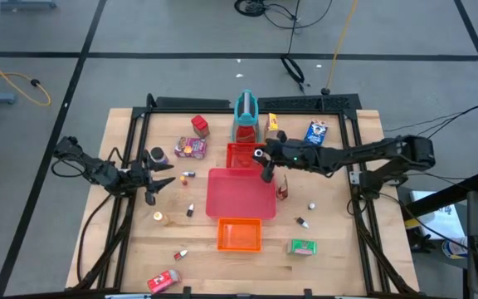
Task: Pick & Place Kitchen Items
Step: Put the big black food coloring bottle into the red bin, then put the small orange food coloring bottle into the red bin
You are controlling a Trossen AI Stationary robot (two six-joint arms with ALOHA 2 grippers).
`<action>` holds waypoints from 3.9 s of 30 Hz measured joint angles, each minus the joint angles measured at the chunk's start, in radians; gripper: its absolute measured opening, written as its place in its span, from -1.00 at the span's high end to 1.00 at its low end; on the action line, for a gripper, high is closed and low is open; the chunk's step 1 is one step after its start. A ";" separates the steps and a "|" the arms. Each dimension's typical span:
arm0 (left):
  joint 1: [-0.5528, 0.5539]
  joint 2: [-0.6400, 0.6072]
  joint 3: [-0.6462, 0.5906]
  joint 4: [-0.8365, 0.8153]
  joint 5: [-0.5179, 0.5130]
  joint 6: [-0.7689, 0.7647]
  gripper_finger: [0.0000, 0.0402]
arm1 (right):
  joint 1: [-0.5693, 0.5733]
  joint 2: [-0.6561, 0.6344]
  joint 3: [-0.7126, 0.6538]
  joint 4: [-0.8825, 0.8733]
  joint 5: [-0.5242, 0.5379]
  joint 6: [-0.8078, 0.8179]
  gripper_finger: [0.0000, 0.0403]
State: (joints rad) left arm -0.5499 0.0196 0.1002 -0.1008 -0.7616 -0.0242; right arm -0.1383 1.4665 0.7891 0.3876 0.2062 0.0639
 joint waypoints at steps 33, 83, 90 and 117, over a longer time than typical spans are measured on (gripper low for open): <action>0.000 0.000 0.000 -0.003 0.000 0.001 0.00 | -0.006 0.068 -0.152 0.265 0.002 0.048 0.37; 0.000 0.000 0.000 -0.009 0.000 0.001 0.00 | -0.027 0.039 -0.151 0.263 0.087 -0.034 -0.06; 0.000 0.000 0.000 -0.011 0.000 0.002 0.00 | -0.028 -0.098 -0.151 0.031 0.140 -0.002 -0.05; 0.000 0.000 0.000 -0.016 0.000 0.001 0.00 | -0.017 -0.395 -0.601 0.168 0.267 0.188 0.12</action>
State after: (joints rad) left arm -0.5503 0.0193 0.1005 -0.1169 -0.7616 -0.0235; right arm -0.1555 1.0714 0.1882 0.5552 0.4728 0.2515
